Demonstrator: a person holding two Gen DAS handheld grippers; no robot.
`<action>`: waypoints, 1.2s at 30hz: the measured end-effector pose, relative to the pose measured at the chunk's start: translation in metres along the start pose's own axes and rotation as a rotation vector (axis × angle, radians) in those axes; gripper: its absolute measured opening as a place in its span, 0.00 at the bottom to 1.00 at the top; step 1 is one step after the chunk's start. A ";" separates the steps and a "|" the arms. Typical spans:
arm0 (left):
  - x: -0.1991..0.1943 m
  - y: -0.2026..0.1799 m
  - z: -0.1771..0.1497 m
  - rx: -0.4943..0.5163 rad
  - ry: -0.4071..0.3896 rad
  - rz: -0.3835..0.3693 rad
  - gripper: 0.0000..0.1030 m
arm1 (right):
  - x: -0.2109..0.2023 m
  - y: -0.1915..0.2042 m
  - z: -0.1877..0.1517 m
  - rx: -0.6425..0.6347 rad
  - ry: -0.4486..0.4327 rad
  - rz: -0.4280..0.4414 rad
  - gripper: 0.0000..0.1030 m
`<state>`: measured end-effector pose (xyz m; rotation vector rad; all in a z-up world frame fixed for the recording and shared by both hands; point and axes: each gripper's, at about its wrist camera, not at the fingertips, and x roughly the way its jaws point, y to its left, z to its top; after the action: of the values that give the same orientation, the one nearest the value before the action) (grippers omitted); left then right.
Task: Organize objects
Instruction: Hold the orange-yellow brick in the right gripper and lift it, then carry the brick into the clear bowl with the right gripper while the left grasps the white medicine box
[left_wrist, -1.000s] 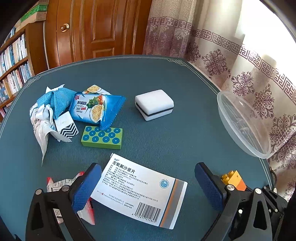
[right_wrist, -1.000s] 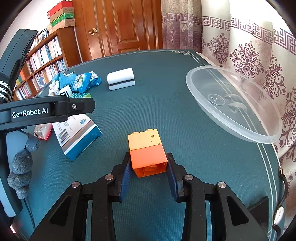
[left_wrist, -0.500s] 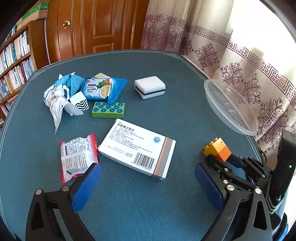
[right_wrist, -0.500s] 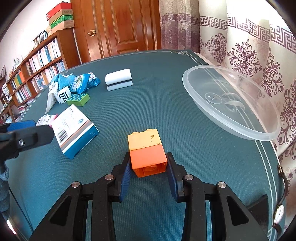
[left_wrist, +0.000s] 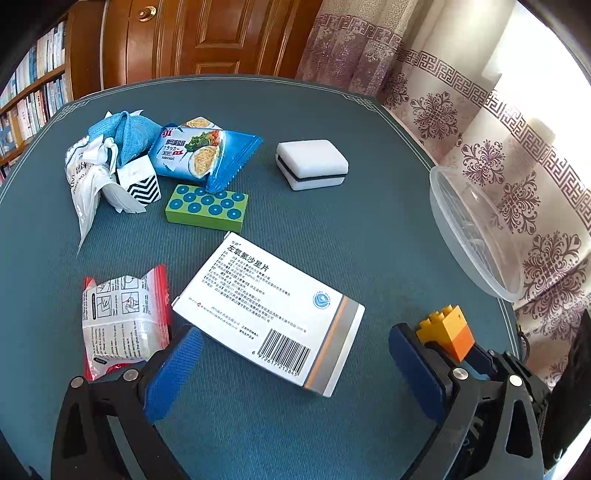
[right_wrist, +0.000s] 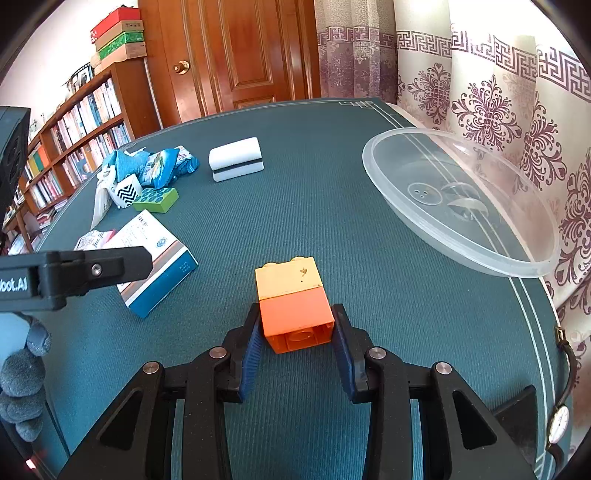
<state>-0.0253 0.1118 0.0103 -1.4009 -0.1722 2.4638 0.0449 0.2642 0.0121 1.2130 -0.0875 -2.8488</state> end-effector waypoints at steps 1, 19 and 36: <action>0.003 -0.001 0.003 -0.003 -0.001 -0.001 1.00 | 0.000 0.000 0.000 0.000 0.000 0.000 0.36; 0.032 -0.021 0.013 0.121 -0.026 0.165 0.76 | 0.000 0.000 0.000 0.002 -0.002 0.002 0.36; 0.005 -0.048 0.009 0.229 -0.106 0.115 0.66 | -0.043 -0.046 0.032 0.108 -0.160 -0.054 0.32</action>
<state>-0.0256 0.1598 0.0228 -1.2165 0.1683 2.5554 0.0502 0.3137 0.0618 1.0162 -0.2202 -3.0196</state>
